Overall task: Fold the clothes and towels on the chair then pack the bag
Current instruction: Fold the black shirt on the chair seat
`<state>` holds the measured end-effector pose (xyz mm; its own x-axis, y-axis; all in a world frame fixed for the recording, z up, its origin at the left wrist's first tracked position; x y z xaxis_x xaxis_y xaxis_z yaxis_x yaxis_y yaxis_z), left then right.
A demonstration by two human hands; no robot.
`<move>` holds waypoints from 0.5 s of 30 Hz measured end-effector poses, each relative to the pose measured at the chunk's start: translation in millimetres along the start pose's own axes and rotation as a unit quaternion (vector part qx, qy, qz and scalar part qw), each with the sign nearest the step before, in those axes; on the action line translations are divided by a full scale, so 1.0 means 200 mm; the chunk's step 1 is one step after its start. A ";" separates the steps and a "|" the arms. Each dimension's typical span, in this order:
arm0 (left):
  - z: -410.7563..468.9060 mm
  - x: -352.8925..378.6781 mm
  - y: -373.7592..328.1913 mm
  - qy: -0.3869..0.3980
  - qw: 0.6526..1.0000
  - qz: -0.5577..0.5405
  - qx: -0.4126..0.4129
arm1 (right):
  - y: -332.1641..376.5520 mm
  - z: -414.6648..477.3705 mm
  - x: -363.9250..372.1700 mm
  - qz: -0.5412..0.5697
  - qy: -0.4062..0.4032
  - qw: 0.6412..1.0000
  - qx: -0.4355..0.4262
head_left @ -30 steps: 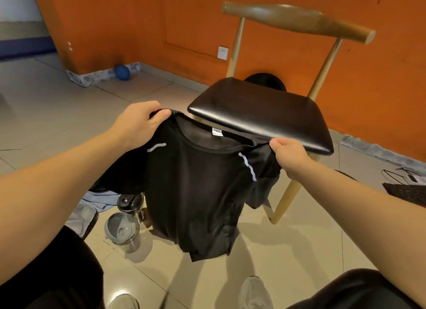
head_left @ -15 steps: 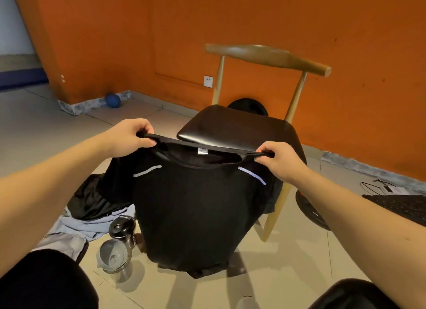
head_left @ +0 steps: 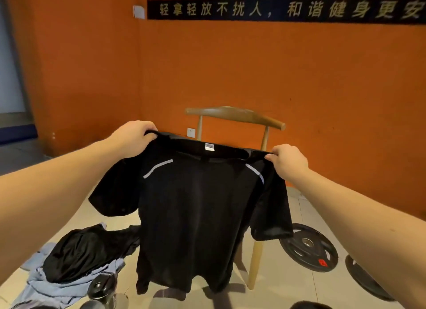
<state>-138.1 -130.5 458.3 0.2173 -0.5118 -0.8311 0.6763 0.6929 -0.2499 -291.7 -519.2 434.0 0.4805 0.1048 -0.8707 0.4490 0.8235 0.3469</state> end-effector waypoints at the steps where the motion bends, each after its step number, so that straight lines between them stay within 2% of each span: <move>1: 0.02 -0.02 -0.02 -0.014 1.000 0.008 0.006 | -0.01 0.01 -0.03 0.007 -0.012 1.000 0.018; 5: 0.11 -0.07 -0.04 -0.027 0.997 0.065 0.010 | -0.04 0.05 -0.10 0.174 0.028 0.979 0.099; 6: 0.13 -0.07 -0.03 -0.018 0.998 0.058 -0.004 | -0.04 0.07 -0.11 0.181 0.033 0.978 0.097; 10: 0.27 -0.05 0.02 0.027 0.996 0.059 -0.055 | 0.00 0.15 -0.16 0.003 -0.024 1.000 0.006; 13: 0.41 0.04 0.04 0.068 0.993 0.006 -0.098 | 0.02 0.24 -0.16 -0.115 -0.089 0.989 -0.043; 15: 0.52 0.11 0.03 0.066 0.992 0.033 -0.103 | 0.02 0.33 -0.14 -0.148 -0.116 0.980 -0.065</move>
<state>-55.8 -190.1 490.1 0.1522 -0.4009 -0.9034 0.5021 0.8187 -0.2787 -254.7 -555.3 482.9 0.5079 -0.2669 -0.8191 0.5022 0.8642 0.0298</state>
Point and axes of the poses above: each hand's wrist, its own z-axis towards the middle knuckle, its own x-axis out of the palm, y = z × x, the point moved 4 cm from there along z, towards the middle knuckle, and after that the axes turned 7 degrees about x, right-handed, at the moved point
